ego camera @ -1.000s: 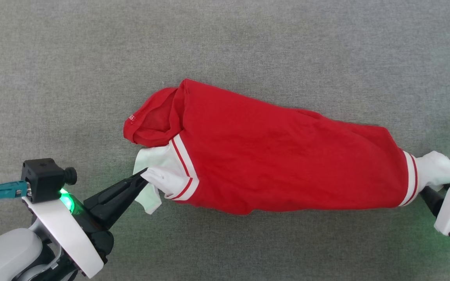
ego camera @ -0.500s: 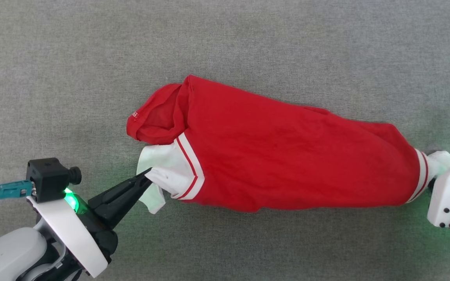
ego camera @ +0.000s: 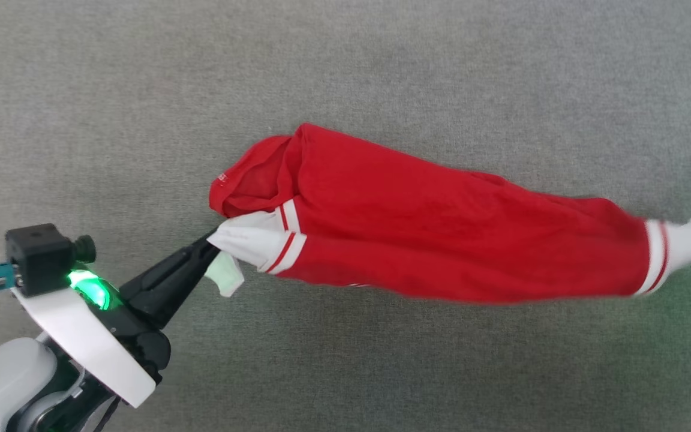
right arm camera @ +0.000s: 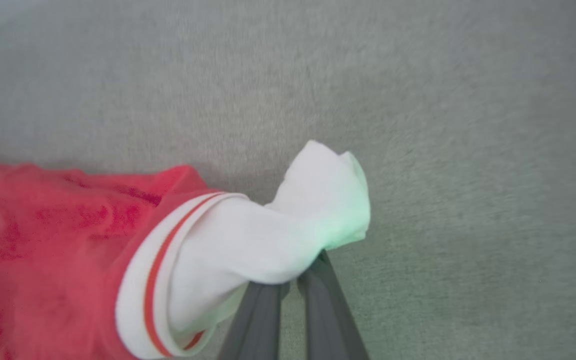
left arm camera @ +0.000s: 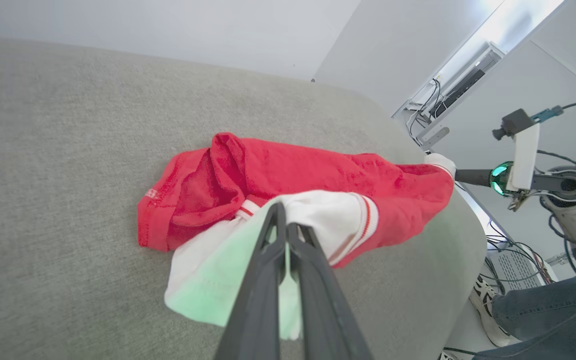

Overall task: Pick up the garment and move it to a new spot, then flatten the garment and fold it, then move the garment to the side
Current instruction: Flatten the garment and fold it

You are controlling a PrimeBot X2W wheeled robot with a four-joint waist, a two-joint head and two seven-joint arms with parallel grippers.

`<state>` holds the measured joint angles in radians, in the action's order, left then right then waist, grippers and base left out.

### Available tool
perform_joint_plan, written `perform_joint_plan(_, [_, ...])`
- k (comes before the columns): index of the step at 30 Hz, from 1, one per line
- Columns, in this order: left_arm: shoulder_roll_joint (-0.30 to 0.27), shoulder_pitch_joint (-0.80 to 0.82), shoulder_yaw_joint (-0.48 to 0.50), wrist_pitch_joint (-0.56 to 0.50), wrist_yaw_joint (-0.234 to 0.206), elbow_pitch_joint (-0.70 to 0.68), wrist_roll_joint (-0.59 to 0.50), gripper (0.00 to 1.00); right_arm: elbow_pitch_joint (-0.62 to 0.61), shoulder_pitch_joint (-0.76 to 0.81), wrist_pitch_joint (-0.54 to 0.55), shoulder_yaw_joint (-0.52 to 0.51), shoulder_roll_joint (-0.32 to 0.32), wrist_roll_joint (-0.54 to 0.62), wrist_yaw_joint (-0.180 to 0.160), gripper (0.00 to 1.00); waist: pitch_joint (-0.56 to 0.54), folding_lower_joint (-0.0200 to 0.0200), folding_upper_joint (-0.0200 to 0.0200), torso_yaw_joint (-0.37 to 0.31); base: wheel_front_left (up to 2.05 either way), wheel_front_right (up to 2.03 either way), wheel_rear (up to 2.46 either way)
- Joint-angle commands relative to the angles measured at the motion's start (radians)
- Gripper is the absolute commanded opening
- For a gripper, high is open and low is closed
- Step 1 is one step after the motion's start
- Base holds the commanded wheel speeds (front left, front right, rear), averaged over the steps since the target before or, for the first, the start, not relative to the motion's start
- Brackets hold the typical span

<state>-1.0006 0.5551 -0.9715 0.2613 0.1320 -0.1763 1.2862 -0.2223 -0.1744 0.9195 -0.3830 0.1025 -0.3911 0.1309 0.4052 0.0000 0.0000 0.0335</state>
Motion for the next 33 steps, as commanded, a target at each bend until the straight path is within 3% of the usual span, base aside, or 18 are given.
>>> perform_joint_plan(1, [0.002,-0.021,0.029,0.005,-0.003,-0.015,-0.009,0.00,-0.052,0.011,0.002,-0.023,0.001,-0.030,0.000,0.00,-0.013,0.0000,0.0000,0.007,0.00,0.00,0.00])
perform_joint_plan(7, [0.009,-0.075,0.151,0.005,-0.003,-0.079,-0.029,0.00,-0.220,-0.013,0.061,-0.104,-0.013,-0.181,0.000,0.00,-0.036,0.0000,0.0000,0.025,0.00,0.00,0.00])
perform_joint_plan(13, [0.037,-0.034,0.252,0.005,-0.003,-0.088,0.008,0.00,-0.187,-0.135,0.054,-0.099,-0.040,-0.190,0.000,0.00,-0.020,0.0000,0.0000,0.043,0.00,0.00,0.00])
perform_joint_plan(17, [0.048,0.091,0.233,0.005,-0.003,-0.012,0.065,0.00,-0.057,-0.316,-0.027,-0.083,-0.051,-0.123,0.000,0.00,0.013,0.0000,0.0000,0.056,0.00,0.00,0.00])
perform_joint_plan(22, [0.095,0.337,0.204,-0.052,-0.003,0.172,0.140,0.00,0.223,-0.649,-0.197,-0.092,-0.051,-0.119,0.000,0.00,0.070,0.0000,0.0000,0.063,0.00,0.00,0.00])
perform_joint_plan(26, [0.140,0.541,0.227,-0.094,-0.003,0.337,0.191,0.00,0.444,-0.921,-0.345,-0.079,-0.050,-0.077,0.000,0.00,0.119,0.0000,0.0000,0.056,0.00,0.00,0.00])
perform_joint_plan(27, [0.156,0.639,0.242,-0.106,-0.003,0.413,0.195,0.00,0.557,-1.052,-0.436,-0.073,-0.050,-0.058,0.000,0.00,0.137,0.0000,0.0000,0.048,0.00,0.00,0.00])
perform_joint_plan(28, [0.156,0.639,0.242,-0.106,-0.003,0.413,0.195,0.00,0.557,-1.052,-0.436,-0.073,-0.050,-0.058,0.000,0.00,0.137,0.0000,0.0000,0.048,0.00,0.00,0.00])
perform_joint_plan(33, [0.197,0.865,0.303,-0.075,-0.003,0.540,0.217,0.00,0.784,-1.333,-0.668,-0.076,-0.048,-0.018,-0.001,0.00,0.143,0.0000,0.0000,0.036,0.00,0.00,0.00])
